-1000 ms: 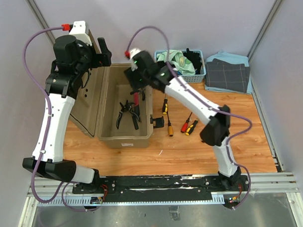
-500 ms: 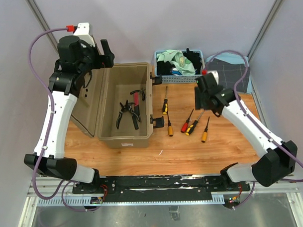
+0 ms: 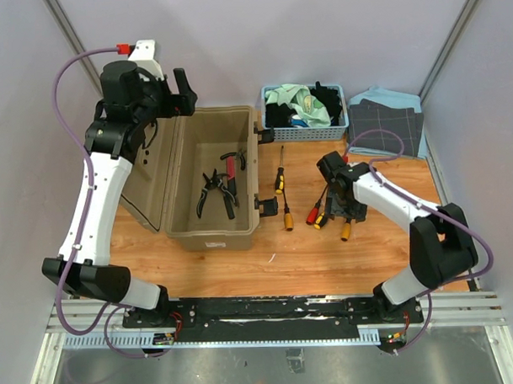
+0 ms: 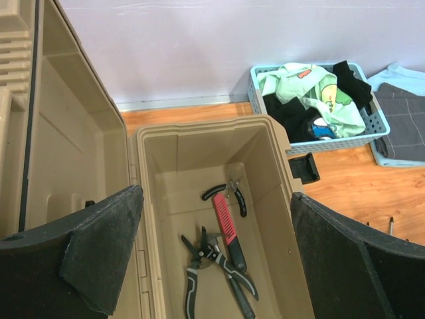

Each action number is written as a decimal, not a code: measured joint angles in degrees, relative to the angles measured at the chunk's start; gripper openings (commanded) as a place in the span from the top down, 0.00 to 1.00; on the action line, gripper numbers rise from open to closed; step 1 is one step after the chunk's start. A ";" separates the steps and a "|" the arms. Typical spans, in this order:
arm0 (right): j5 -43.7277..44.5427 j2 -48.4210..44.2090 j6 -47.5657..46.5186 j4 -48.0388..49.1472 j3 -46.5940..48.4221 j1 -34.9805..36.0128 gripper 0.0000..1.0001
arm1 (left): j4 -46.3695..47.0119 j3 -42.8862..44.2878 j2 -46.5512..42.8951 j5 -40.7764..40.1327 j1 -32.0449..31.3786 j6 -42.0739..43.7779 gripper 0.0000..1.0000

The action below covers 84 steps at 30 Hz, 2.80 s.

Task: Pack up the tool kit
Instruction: Pick up the screwdriver from the center of the board, then place the screwdriver in the toolbox.

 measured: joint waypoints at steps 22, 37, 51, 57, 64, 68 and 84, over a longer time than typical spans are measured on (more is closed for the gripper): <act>-9.81 4.76 -1.09 9.88 -7.61 -8.04 0.99 | 0.00 -0.76 0.00 0.59 0.00 -0.17 0.04; -5.44 3.80 -9.22 -2.89 38.45 -7.63 0.99 | 0.02 -0.76 0.00 0.44 0.00 -0.17 0.04; -9.05 34.88 -14.53 -7.37 75.49 15.41 0.99 | 0.00 -0.76 -0.42 -0.07 0.00 -0.20 0.03; -11.06 35.39 -14.14 -7.08 76.48 19.50 0.99 | 0.00 -0.76 -1.81 -0.83 0.00 -0.35 0.03; -11.67 35.08 -11.80 -4.42 72.35 22.29 0.99 | 0.02 -0.76 -2.69 -1.42 0.00 -0.61 0.03; -11.47 35.28 -9.97 -1.31 66.10 25.79 0.99 | 0.02 -0.76 -2.89 -1.44 0.00 -0.90 0.03; -8.52 47.36 -7.91 3.72 64.83 28.37 0.99 | 0.09 -1.77 -4.42 -1.53 0.00 -1.49 0.03</act>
